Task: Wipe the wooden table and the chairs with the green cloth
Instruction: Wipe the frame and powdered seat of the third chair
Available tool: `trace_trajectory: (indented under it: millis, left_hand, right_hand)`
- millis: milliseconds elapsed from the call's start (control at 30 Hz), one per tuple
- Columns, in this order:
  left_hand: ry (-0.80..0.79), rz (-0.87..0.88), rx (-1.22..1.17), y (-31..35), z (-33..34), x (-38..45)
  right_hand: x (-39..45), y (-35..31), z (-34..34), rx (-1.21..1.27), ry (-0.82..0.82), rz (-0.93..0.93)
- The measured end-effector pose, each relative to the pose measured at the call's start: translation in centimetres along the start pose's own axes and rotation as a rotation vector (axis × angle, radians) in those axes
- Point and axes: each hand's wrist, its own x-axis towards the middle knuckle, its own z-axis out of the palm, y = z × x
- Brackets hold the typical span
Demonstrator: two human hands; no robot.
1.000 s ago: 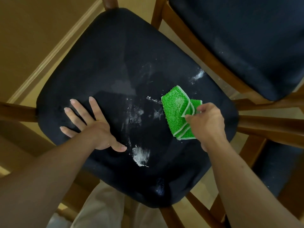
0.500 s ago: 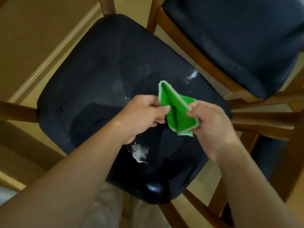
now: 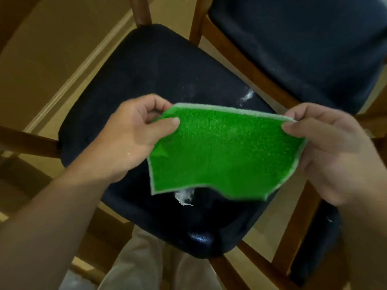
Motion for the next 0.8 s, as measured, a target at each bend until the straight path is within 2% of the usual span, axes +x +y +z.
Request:
trace_trajectory:
  millis: [133,200,267,333,400,433,500,567,600,667,700,733,800]
  left_hand:
    - [0.170,0.205,0.109,0.7,-0.1,1.5]
    - [0.177,0.275,0.264,0.7,-0.2,1.5]
    - [0.100,0.291,0.553,0.4,-0.2,0.8]
    - [-0.060,0.202,0.827,-0.8,0.0,0.1]
    - [-0.283,0.030,1.085,-2.6,0.4,-0.1]
    - [-0.376,-0.067,1.179,-3.5,0.5,-0.1]
    - [-0.450,-0.270,1.189,-4.9,0.3,-0.1]
    - [-0.347,-0.345,1.106,-5.7,-0.4,0.0]
    - [-0.236,-0.302,1.116,-5.9,-0.8,0.0]
    - [0.024,-0.204,1.194,-6.4,-1.6,0.1]
    - [0.115,-0.210,1.235,-6.4,-2.1,0.1]
    - [0.152,-0.264,1.282,-6.6,-2.5,0.1]
    - [0.073,-0.460,1.358,-7.1,-3.3,0.2]
  right_hand:
    - [0.6,-0.5,-0.4,-0.041,-0.006,-0.186]
    - [0.4,-0.4,-0.5,-0.203,-0.037,-0.231]
    - [0.2,0.0,-0.3,-0.504,-0.091,-0.184]
    - [0.4,0.9,0.3,-0.904,-0.202,-0.011]
    - [1.2,2.4,1.4,-1.259,-0.361,0.205]
    - [1.6,3.4,2.1,-1.365,-0.417,0.272]
    - [2.3,5.5,3.9,-1.313,-0.365,0.293]
    - [2.8,7.3,5.7,-1.141,-0.173,0.158]
    - [2.9,8.1,6.9,-1.088,-0.116,0.060]
    - [3.1,9.8,9.8,-1.108,-0.148,-0.058]
    - [3.2,10.8,11.2,-1.147,-0.195,-0.076]
    - [3.4,11.9,12.3,-1.173,-0.224,-0.083]
    - [4.2,13.9,13.5,-1.201,-0.203,-0.056]
